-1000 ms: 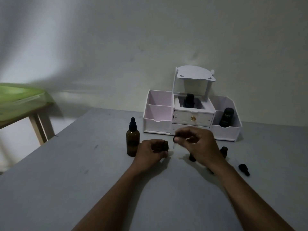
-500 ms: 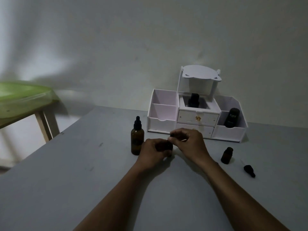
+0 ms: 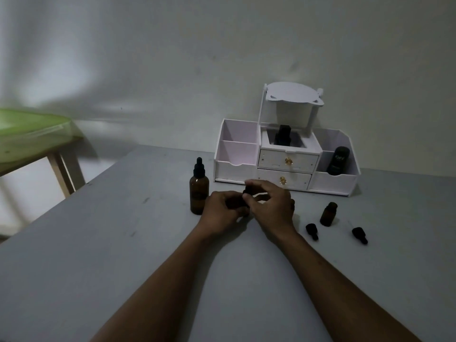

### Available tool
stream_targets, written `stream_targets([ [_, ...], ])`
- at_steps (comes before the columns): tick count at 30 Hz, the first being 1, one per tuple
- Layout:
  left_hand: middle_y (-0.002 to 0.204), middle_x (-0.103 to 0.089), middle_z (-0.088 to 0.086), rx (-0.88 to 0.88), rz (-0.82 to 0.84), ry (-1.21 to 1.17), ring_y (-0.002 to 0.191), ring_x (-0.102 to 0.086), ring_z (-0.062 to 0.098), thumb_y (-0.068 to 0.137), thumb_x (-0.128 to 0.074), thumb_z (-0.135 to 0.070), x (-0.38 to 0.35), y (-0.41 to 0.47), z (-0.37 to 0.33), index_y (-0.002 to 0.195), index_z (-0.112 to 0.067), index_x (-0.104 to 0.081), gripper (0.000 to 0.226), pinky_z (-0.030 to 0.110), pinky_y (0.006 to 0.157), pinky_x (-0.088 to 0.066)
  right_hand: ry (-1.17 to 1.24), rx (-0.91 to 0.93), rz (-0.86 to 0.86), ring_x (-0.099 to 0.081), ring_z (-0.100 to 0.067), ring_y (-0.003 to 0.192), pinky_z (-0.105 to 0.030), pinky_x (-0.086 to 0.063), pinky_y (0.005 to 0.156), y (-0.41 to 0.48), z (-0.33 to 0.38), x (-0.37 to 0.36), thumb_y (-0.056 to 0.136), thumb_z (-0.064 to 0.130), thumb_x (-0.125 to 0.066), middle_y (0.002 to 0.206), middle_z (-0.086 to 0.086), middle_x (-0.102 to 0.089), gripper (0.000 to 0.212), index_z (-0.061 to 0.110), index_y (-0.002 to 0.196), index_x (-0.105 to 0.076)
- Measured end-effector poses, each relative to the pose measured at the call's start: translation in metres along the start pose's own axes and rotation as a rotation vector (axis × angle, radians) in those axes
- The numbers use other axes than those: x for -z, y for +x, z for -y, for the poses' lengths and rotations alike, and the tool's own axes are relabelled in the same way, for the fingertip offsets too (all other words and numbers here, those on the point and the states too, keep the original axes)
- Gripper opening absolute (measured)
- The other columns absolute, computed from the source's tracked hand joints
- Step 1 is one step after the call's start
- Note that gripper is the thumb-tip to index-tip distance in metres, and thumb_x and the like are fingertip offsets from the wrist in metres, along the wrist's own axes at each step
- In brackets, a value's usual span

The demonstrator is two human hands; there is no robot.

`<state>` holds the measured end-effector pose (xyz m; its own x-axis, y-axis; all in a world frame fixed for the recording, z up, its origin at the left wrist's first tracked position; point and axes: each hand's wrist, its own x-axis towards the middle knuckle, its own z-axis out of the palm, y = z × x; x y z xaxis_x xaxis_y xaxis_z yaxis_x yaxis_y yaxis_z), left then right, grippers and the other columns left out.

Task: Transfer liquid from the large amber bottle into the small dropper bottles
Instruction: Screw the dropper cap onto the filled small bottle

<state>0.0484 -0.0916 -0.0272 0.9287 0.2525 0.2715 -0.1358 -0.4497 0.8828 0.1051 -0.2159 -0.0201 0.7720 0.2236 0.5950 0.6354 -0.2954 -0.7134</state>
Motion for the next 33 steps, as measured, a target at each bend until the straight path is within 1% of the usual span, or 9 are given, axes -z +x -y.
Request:
stream_targets([
  [4,0.095,-0.070,-0.013,-0.009,0.003,0.029,0.079,-0.063,-0.012,0.087,-0.072,-0.009,0.0016,0.0003,0.0006,0.110,-0.017,-0.073,0.024,0.010,0.079,-0.054,0.012,0.013,-0.001,-0.062,-0.002,0.084,-0.002,-0.048,0.067,-0.0011,-0.0021,0.0001,0.076,0.018,-0.084,0.098,0.005,-0.069,0.039,0.017,0.112,-0.070],
  [6,0.093,-0.069,-0.017,-0.001,0.004,0.011,0.076,-0.063,-0.014,0.088,-0.071,-0.009,0.0003,-0.0016,0.0001,0.111,-0.018,-0.072,0.024,0.005,0.070,-0.052,0.035,0.028,-0.012,-0.063,-0.003,0.092,-0.002,-0.049,0.071,-0.0020,-0.0022,-0.0011,0.083,0.016,-0.078,0.104,0.004,-0.068,0.040,0.016,0.121,-0.067],
  [8,0.105,-0.071,-0.010,0.010,0.004,-0.006,0.078,-0.060,-0.014,0.088,-0.071,-0.011,-0.0020,-0.0016,0.0005,0.119,-0.015,-0.070,0.031,0.000,0.062,-0.046,0.049,0.019,-0.027,-0.065,-0.007,0.098,-0.001,-0.048,0.075,-0.0017,-0.0037,-0.0012,0.088,0.007,-0.070,0.112,-0.001,-0.071,0.034,0.014,0.121,-0.068],
  [11,0.115,-0.072,-0.002,0.019,0.001,-0.019,0.080,-0.059,-0.013,0.088,-0.072,-0.011,-0.0031,0.0004,0.0019,0.122,-0.014,-0.069,0.035,-0.001,0.062,-0.045,0.009,0.021,-0.042,-0.067,-0.010,0.092,0.001,-0.047,0.072,-0.0022,-0.0056,-0.0011,0.087,0.005,-0.071,0.108,-0.003,-0.074,0.026,0.012,0.113,-0.073],
  [15,0.108,-0.072,-0.007,0.020,-0.004,0.003,0.078,-0.060,-0.012,0.087,-0.073,-0.010,-0.0023,0.0008,0.0014,0.116,-0.016,-0.071,0.030,0.000,0.065,-0.047,0.048,0.014,-0.065,-0.063,0.002,0.084,0.000,-0.047,0.068,-0.0011,-0.0055,-0.0027,0.081,0.016,-0.080,0.099,0.001,-0.073,0.028,0.014,0.108,-0.073],
  [20,0.103,-0.068,-0.013,0.033,-0.001,-0.026,0.078,-0.058,-0.012,0.088,-0.071,-0.009,-0.0048,-0.0001,0.0015,0.121,-0.014,-0.069,0.033,-0.001,0.059,-0.045,0.073,0.003,0.004,-0.064,-0.004,0.104,-0.013,-0.053,0.088,-0.0009,-0.0047,-0.0043,0.091,0.005,-0.066,0.116,0.005,-0.070,0.032,0.015,0.122,-0.068],
  [26,0.109,-0.073,-0.003,0.027,-0.006,0.003,0.078,-0.061,-0.008,0.087,-0.072,-0.009,-0.0028,0.0010,0.0001,0.115,-0.014,-0.071,0.028,0.000,0.061,-0.047,0.050,0.000,-0.052,-0.062,0.005,0.083,-0.001,-0.047,0.069,-0.0003,-0.0050,-0.0032,0.083,0.015,-0.078,0.099,0.004,-0.073,0.026,0.016,0.108,-0.073],
  [30,0.097,-0.067,-0.014,0.037,-0.001,-0.027,0.077,-0.060,-0.010,0.088,-0.071,-0.008,-0.0037,-0.0012,-0.0011,0.119,-0.013,-0.070,0.031,0.001,0.057,-0.045,0.095,-0.037,0.021,-0.065,-0.003,0.098,-0.019,-0.056,0.084,-0.0006,-0.0053,-0.0035,0.089,0.008,-0.069,0.109,0.008,-0.070,0.032,0.018,0.119,-0.070],
  [33,0.101,-0.071,-0.012,0.029,0.000,-0.021,0.077,-0.062,-0.012,0.088,-0.071,-0.009,-0.0023,-0.0007,-0.0008,0.120,-0.014,-0.070,0.032,0.001,0.061,-0.047,0.053,-0.033,0.025,-0.065,0.000,0.088,-0.006,-0.052,0.077,-0.0005,-0.0054,-0.0026,0.088,0.007,-0.071,0.106,0.003,-0.073,0.026,0.016,0.112,-0.074],
])
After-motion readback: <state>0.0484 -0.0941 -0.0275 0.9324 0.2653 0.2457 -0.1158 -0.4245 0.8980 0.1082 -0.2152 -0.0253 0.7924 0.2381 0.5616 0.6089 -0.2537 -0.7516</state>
